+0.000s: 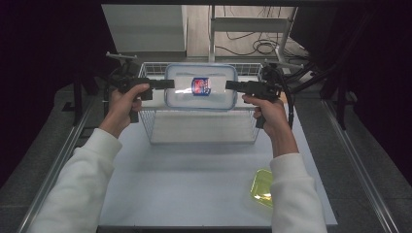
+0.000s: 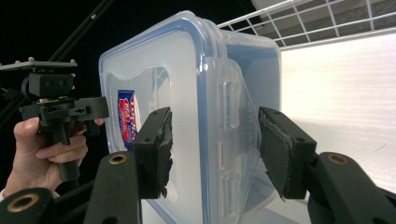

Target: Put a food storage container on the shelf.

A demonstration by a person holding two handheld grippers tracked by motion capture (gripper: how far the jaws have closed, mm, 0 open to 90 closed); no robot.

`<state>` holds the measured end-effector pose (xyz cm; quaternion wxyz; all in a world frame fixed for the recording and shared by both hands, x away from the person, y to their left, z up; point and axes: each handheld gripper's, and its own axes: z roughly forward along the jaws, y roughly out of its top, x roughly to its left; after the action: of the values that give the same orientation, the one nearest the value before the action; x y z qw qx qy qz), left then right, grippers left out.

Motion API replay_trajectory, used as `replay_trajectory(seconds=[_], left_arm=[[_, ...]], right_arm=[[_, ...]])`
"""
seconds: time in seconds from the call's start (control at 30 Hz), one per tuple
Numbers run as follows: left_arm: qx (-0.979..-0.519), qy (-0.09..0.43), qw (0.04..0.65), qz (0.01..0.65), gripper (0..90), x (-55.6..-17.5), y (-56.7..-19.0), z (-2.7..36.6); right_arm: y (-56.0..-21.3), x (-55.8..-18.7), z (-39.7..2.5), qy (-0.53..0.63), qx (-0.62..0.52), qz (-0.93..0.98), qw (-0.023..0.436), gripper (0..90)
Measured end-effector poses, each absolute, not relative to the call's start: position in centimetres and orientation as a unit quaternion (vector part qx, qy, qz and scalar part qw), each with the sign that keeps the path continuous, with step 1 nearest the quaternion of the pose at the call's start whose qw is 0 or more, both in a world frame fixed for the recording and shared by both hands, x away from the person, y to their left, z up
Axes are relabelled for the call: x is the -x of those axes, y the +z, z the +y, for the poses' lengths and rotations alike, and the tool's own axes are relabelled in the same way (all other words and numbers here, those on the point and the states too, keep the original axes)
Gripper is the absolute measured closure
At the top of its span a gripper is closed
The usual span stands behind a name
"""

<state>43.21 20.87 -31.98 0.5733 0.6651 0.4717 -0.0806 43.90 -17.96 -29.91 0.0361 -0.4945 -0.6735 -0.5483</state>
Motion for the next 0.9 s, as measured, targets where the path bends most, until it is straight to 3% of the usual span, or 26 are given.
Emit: replay_trajectory(seconds=[0.9], left_arm=[[-0.606, -0.116, 0.581, 0.531, 49.6, -47.0, -33.5, 21.0]], right_arm=[[-30.9, -48.0, -17.0, -0.541, 0.557, -0.628, 0.053, 41.6]])
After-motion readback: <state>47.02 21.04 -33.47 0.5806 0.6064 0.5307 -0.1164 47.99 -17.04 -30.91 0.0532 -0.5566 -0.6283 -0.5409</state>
